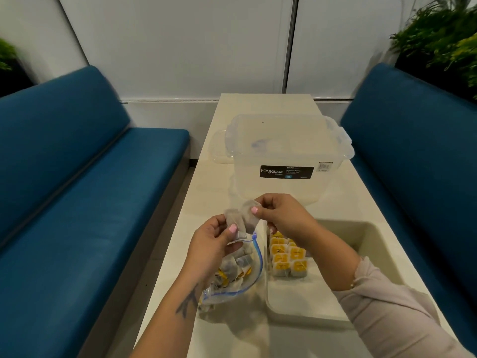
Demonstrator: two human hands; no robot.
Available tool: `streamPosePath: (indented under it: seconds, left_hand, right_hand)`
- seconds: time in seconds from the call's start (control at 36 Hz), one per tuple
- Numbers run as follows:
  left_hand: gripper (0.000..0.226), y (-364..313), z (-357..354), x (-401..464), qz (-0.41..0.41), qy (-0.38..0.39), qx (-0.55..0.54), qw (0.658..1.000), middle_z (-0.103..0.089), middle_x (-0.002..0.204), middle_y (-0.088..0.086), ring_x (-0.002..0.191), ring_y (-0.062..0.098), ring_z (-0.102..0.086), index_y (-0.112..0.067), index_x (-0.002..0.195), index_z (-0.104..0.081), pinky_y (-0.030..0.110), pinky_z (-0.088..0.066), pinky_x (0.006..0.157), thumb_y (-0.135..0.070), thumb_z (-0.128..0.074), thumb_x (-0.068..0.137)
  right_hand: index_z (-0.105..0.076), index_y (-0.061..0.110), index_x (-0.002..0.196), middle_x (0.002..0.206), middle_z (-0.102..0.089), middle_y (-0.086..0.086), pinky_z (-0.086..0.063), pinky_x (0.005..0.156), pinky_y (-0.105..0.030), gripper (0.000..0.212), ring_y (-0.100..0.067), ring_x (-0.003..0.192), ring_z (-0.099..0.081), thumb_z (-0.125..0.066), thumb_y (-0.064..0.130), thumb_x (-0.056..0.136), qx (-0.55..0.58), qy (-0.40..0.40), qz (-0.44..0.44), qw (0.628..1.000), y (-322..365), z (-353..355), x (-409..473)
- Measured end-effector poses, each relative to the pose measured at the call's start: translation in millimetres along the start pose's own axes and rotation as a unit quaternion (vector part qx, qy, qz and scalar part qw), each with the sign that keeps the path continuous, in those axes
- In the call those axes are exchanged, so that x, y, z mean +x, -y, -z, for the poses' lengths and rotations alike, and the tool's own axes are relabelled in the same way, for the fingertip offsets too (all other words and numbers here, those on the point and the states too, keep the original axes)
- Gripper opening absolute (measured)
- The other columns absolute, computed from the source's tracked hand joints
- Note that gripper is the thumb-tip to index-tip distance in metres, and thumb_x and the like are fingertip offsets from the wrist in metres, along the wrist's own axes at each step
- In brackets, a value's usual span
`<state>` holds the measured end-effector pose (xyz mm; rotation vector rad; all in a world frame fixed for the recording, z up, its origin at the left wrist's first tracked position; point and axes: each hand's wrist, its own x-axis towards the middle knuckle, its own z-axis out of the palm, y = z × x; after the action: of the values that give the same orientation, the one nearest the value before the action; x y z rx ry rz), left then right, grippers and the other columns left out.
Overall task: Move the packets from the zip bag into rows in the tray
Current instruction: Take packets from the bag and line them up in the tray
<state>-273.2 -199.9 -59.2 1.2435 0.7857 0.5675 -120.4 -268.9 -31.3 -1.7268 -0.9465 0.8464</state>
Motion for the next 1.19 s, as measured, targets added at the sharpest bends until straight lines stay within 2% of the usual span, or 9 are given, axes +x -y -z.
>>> streamPosePath:
  seconds: [0.22, 0.33, 0.39, 0.5, 0.61, 0.67, 0.89, 1.03, 1.19]
  left_hand:
    - [0.034, -4, -15, 6, 0.134, 0.044, -0.174, 0.975, -0.067, 0.081, 0.005, 0.061, 0.011, -0.048, -0.013, 0.099, -0.065, 0.02, -0.046, 0.054, -0.011, -0.031, 0.102]
    - [0.025, -4, -19, 9, 0.209, 0.126, -0.27, 0.931, -0.06, 0.09, 0.005, 0.066, 0.01, -0.043, -0.005, 0.105, -0.062, 0.018, -0.044, 0.051, -0.022, -0.057, 0.088]
    - [0.049, -1, -22, 12, 0.217, 0.162, -0.295, 0.916, -0.06, 0.096, 0.007, 0.065, 0.011, -0.046, -0.009, 0.109, -0.055, 0.019, -0.044, 0.051, -0.004, -0.073, 0.064]
    - [0.061, 6, -33, 13, 0.222, 0.165, -0.333, 0.901, -0.06, 0.094, 0.017, 0.058, 0.015, -0.05, -0.014, 0.097, -0.043, 0.022, -0.042, 0.047, 0.014, -0.061, 0.046]
    - [0.049, 6, -40, 15, 0.279, 0.246, -0.359, 0.856, -0.052, 0.092, 0.011, 0.06, 0.014, -0.05, 0.007, 0.086, -0.065, 0.021, -0.045, 0.049, 0.008, -0.077, 0.039]
    - [0.052, 7, -43, 16, 0.291, 0.255, -0.371, 0.844, -0.053, 0.091, 0.011, 0.06, 0.015, -0.053, 0.012, 0.091, -0.065, 0.023, -0.049, 0.049, 0.004, -0.08, 0.042]
    - [0.026, 15, -64, 16, 0.214, 0.112, -0.26, 0.935, -0.067, 0.084, 0.014, 0.082, 0.021, -0.065, 0.005, 0.102, -0.061, 0.036, -0.059, 0.066, -0.008, -0.039, 0.093]
    - [0.012, 22, -73, 11, 0.149, 0.044, -0.184, 0.971, -0.065, 0.095, 0.01, 0.094, 0.02, -0.064, -0.007, 0.104, -0.054, 0.042, -0.055, 0.081, -0.009, -0.045, 0.098]
    - [0.02, 30, -88, 7, 0.111, 0.006, -0.135, 0.985, -0.065, 0.114, 0.009, 0.098, 0.017, -0.065, -0.01, 0.115, -0.054, 0.033, -0.057, 0.075, -0.016, -0.048, 0.097]
  right_hand:
    - [-0.064, 0.008, 0.098, 0.065, -0.057, -0.006, -0.038, 0.041, -0.017, 0.009, -0.006, 0.038, -0.04, -0.058, 0.011, 0.093, 0.005, -0.025, -0.006, 1.0, -4, 30, -10]
    - [-0.061, 0.003, 0.099, 0.057, -0.055, -0.003, -0.038, 0.042, -0.019, 0.01, -0.007, 0.038, -0.04, -0.059, 0.01, 0.092, 0.007, -0.038, -0.024, 0.999, -8, 42, -15]
    - [-0.06, 0.002, 0.097, 0.054, -0.053, -0.001, -0.038, 0.043, -0.023, 0.01, -0.008, 0.038, -0.04, -0.06, 0.01, 0.092, 0.007, -0.051, -0.032, 0.998, -13, 48, -16]
    - [-0.059, 0.006, 0.091, 0.05, -0.051, 0.002, -0.037, 0.042, -0.021, 0.005, -0.008, 0.037, -0.04, -0.061, 0.011, 0.091, 0.007, -0.067, -0.038, 0.997, -20, 60, -22]
    - [-0.062, 0.006, 0.091, 0.061, -0.056, -0.003, -0.038, 0.041, -0.016, 0.008, -0.006, 0.037, -0.04, -0.061, 0.014, 0.092, 0.0, -0.091, -0.05, 0.995, -26, 72, -27]
    - [-0.063, 0.004, 0.093, 0.066, -0.057, -0.003, -0.039, 0.042, -0.017, 0.011, -0.007, 0.038, -0.041, -0.06, 0.015, 0.092, -0.008, -0.098, -0.053, 0.994, -30, 77, -28]
    - [-0.067, 0.008, 0.091, 0.07, -0.058, 0.001, -0.039, 0.047, -0.018, 0.011, -0.008, 0.044, -0.04, -0.06, 0.017, 0.092, -0.04, -0.107, -0.081, 0.99, -48, 91, -33]
    - [-0.068, 0.018, 0.086, 0.071, -0.06, -0.001, -0.039, 0.048, -0.021, 0.006, -0.01, 0.046, -0.04, -0.064, 0.014, 0.089, -0.046, -0.112, -0.085, 0.989, -58, 95, -36]
    - [-0.066, 0.019, 0.103, 0.066, -0.053, -0.003, -0.041, 0.048, -0.018, 0.016, -0.009, 0.047, -0.043, -0.065, 0.012, 0.089, 0.0, -0.093, -0.068, 0.993, -54, 98, -42]
